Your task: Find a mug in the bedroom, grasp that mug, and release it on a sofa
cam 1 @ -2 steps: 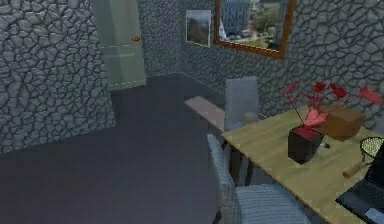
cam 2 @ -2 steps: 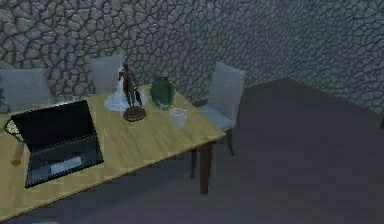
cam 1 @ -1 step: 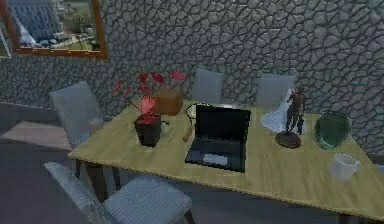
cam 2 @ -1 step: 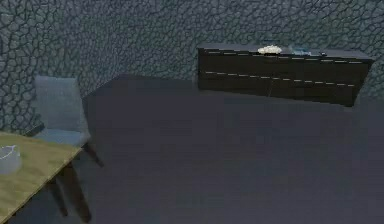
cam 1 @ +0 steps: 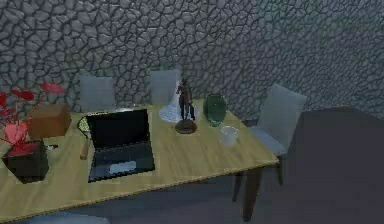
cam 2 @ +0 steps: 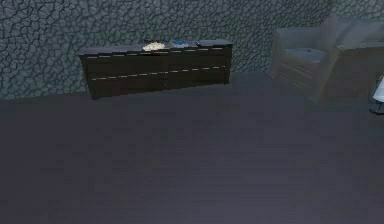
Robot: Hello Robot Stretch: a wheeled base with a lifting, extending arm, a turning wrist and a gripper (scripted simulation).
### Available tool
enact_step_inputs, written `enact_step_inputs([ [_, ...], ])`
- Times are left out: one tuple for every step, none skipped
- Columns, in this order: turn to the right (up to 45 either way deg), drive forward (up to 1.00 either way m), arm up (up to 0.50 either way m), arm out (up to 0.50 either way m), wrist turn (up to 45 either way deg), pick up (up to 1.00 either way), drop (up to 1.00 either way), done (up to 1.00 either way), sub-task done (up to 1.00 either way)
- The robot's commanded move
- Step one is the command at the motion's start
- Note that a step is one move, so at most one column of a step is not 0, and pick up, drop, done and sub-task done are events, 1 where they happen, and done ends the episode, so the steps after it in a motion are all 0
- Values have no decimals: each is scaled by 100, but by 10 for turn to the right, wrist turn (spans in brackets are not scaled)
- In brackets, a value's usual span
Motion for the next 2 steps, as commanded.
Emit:
enact_step_inputs([
  [0, 60, 0, 0, 0, 0, 0, 0, 0],
  [-450, 0, 0, 0, 0, 0, 0, 0, 0],
])
